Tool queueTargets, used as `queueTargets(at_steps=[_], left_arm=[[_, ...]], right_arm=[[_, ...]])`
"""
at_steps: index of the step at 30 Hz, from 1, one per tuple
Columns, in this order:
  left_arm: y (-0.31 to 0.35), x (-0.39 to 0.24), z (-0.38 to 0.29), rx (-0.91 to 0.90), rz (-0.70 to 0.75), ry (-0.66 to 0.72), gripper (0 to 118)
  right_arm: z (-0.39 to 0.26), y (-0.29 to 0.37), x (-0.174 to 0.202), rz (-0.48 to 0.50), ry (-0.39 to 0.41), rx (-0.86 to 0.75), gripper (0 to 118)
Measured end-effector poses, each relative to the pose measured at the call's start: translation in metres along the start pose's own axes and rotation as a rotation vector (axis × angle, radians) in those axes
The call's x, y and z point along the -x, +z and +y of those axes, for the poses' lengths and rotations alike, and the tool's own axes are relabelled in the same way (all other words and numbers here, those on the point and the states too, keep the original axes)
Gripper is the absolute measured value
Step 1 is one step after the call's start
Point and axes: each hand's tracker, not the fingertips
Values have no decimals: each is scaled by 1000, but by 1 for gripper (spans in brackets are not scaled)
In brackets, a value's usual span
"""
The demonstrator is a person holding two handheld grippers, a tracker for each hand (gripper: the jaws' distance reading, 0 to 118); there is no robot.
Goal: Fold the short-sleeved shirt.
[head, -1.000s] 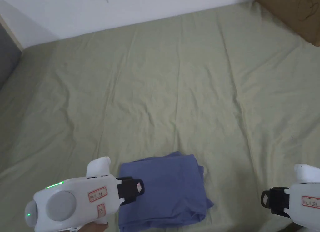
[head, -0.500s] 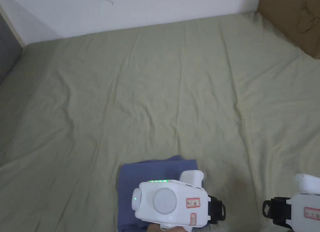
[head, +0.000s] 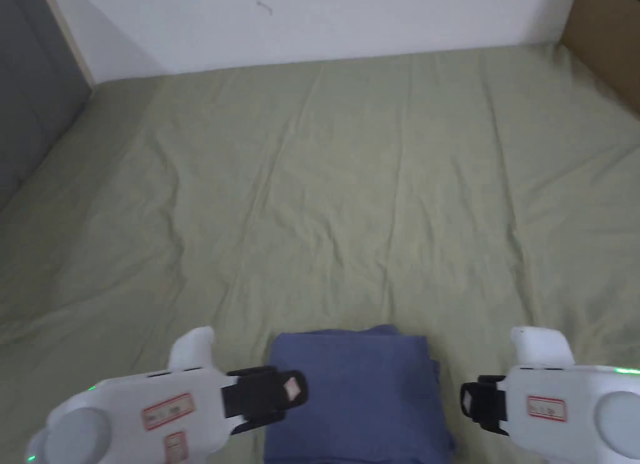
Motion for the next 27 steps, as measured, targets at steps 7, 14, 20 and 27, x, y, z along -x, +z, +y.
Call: queueTargets(at_steps=[7, 14, 20, 27], left_arm=[[4, 72, -3, -10, -17, 245, 111], [-70, 86, 17, 122, -193, 325, 109], [-115, 70, 14, 230, -220, 229, 53], [-75, 94, 39, 241, -191, 199, 35]], right_arm=[[13, -53, 41, -57, 115, 103, 6], [14, -40, 34, -38, 88, 87, 6], [16, -40, 26, -40, 25, 100, 6], [23, -33, 42, -46, 70, 103, 6]])
